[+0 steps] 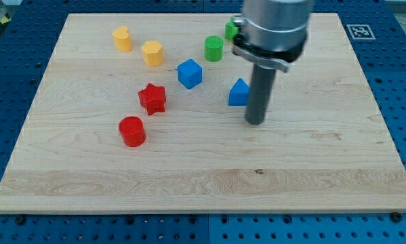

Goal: Move the arm to the top center of the board

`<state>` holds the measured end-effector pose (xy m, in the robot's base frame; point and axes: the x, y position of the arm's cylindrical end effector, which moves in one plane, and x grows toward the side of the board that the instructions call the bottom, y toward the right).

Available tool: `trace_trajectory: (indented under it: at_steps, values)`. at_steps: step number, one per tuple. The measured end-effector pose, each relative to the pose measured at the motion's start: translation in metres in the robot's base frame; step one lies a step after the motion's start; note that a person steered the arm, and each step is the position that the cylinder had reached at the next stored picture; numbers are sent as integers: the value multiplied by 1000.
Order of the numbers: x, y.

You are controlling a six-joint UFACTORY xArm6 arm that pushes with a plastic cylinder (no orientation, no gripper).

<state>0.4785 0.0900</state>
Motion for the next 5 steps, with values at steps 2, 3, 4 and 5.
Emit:
trace_trajectory:
  at_steps: [2, 3, 4, 5]
  values:
    - [-42, -32]
    - [-73, -32]
    - [-80, -31]
    - [-47, 6]
